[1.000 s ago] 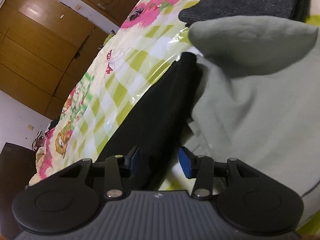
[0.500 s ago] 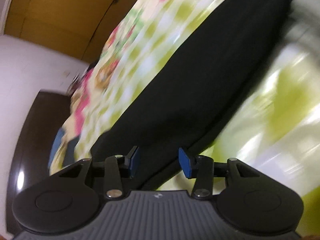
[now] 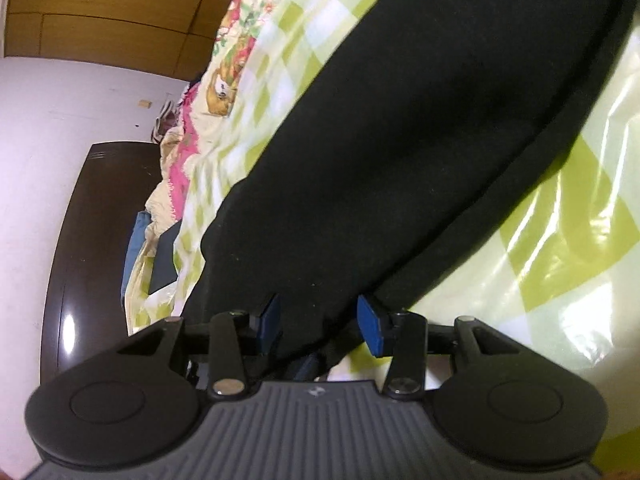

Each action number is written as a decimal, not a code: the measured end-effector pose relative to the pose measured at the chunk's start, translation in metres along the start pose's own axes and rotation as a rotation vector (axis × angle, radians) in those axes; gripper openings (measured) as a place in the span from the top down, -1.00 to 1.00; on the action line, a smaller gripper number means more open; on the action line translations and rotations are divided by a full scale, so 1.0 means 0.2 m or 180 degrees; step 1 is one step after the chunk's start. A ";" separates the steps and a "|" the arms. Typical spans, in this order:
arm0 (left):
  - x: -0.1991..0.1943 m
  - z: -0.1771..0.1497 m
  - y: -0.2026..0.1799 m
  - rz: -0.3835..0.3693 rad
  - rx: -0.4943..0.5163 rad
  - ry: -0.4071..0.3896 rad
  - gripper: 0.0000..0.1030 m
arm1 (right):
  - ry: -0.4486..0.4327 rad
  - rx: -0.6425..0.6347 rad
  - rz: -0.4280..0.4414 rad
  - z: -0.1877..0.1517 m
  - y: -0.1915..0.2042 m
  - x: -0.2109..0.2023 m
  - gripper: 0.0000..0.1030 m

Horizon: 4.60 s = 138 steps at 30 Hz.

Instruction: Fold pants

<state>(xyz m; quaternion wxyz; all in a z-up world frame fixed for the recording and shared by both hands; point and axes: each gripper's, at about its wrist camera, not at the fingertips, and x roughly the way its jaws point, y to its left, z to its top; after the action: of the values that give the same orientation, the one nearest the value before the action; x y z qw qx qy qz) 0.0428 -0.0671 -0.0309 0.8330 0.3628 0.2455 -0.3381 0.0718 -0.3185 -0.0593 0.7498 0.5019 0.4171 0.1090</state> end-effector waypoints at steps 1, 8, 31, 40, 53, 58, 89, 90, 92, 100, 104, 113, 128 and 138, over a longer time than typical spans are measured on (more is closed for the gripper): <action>0.01 0.00 0.00 0.0002 -0.0030 -0.0006 -0.06 | 0.0006 0.0032 0.0002 0.00 0.00 0.01 0.12; 0.06 0.03 -0.01 0.0101 0.0010 -0.0072 -0.06 | -0.0091 0.0178 0.0145 0.00 0.00 0.10 0.15; 0.02 -0.01 0.05 -0.0206 -0.0414 0.0185 0.60 | 0.0007 0.0131 0.0214 -0.09 -0.07 0.01 0.93; -0.16 -0.08 0.18 0.0016 -0.0536 0.0015 0.38 | 0.0054 -0.0197 0.0038 -0.07 0.03 -0.04 0.83; -0.16 -0.30 0.35 0.0207 -0.1000 0.0371 0.20 | 0.0038 -0.0385 -0.0286 -0.12 0.10 -0.03 0.62; -0.16 -0.15 0.32 0.0216 -0.1014 0.0037 0.18 | -0.0594 -0.0142 -0.0448 -0.01 -0.02 -0.24 0.24; 0.23 0.31 0.05 -0.0271 -0.0842 -0.0106 0.15 | -0.2402 0.0683 -0.0474 0.38 -0.52 -0.58 0.16; 0.24 0.31 0.05 -0.0269 -0.0832 -0.0106 0.15 | -0.2404 0.0667 -0.0457 0.40 -0.53 -0.57 0.16; 0.25 0.32 0.04 -0.0257 -0.0837 -0.0095 0.14 | -0.2377 0.0647 -0.0363 0.43 -0.55 -0.55 0.16; 0.26 0.27 0.03 -0.0224 -0.0979 -0.0034 0.07 | -0.2367 0.0472 -0.0252 0.50 -0.44 -0.57 0.81; 0.23 0.24 0.05 -0.0258 -0.1101 -0.0065 0.03 | -0.2384 -0.0118 -0.0314 0.48 -0.19 -0.60 0.81; 0.02 0.01 0.23 -0.0066 -0.1424 -0.0124 0.01 | -0.1783 -0.2272 -0.0582 0.22 0.70 -0.16 0.81; -0.30 -0.60 0.55 0.0410 -0.2132 0.0011 -0.03 | -0.0092 -0.3830 -0.0586 -0.66 1.15 0.93 0.81; -0.40 -0.72 0.60 0.0502 -0.2351 -0.0145 -0.04 | -0.0065 -0.4199 -0.0977 -0.78 1.20 1.04 0.63</action>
<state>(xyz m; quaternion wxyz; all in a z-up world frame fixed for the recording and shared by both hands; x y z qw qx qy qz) 0.0560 0.1356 -0.0147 0.9363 0.0481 0.3036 -0.1697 0.1496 0.0198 0.0127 0.9101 -0.1247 0.3226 0.2283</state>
